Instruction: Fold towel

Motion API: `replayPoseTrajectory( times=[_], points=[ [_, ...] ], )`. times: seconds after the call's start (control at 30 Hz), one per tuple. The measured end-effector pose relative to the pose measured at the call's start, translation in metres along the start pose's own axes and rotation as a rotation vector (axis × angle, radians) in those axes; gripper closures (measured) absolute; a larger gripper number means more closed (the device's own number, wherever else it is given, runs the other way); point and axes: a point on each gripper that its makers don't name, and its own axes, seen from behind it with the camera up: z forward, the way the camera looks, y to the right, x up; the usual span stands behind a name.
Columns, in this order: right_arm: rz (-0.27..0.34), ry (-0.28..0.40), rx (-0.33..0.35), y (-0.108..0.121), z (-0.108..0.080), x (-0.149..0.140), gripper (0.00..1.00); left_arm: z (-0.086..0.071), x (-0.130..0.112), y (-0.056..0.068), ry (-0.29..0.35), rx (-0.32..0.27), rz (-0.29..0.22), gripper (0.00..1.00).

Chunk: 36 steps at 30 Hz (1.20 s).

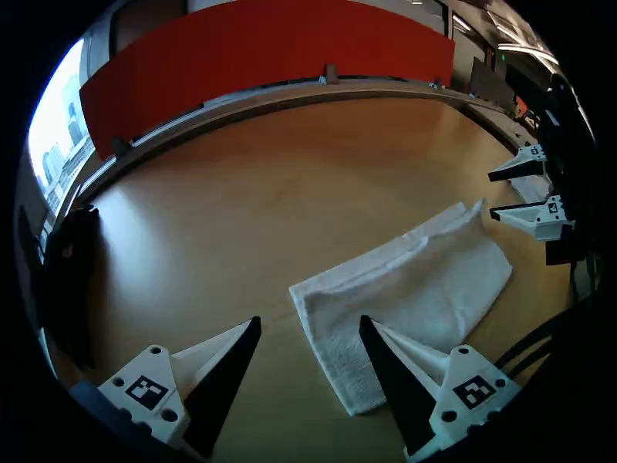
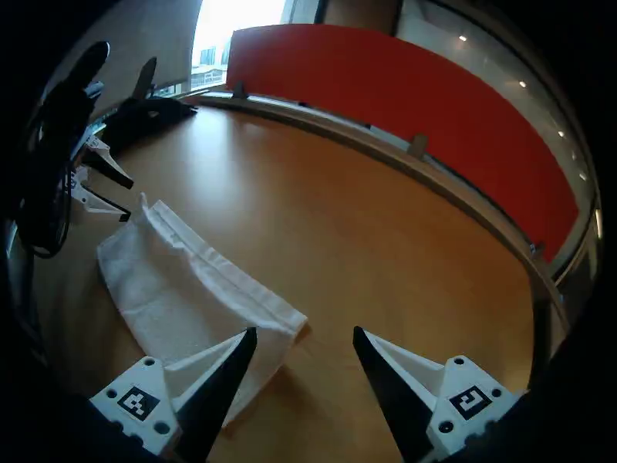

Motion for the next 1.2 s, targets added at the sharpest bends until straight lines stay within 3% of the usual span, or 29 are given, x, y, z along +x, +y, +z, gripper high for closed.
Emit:
replayPoseTrajectory(
  times=[0.37, 0.87, 1.2],
  points=[
    [0.019, 0.014, 0.014, -0.013, -0.025, -0.006, 0.03, -0.022, -0.016, 0.002, 0.01, 0.005, -0.026, 0.05],
    [0.042, 0.011, 0.029, -0.046, -0.064, -0.033, 0.03, -0.059, -0.068, 0.018, -0.008, 0.019, -0.109, 0.06],
    [0.049, 0.008, 0.038, -0.052, -0.071, -0.041, 0.03, -0.068, -0.082, 0.02, -0.008, 0.032, -0.147, 0.05]
  ],
)
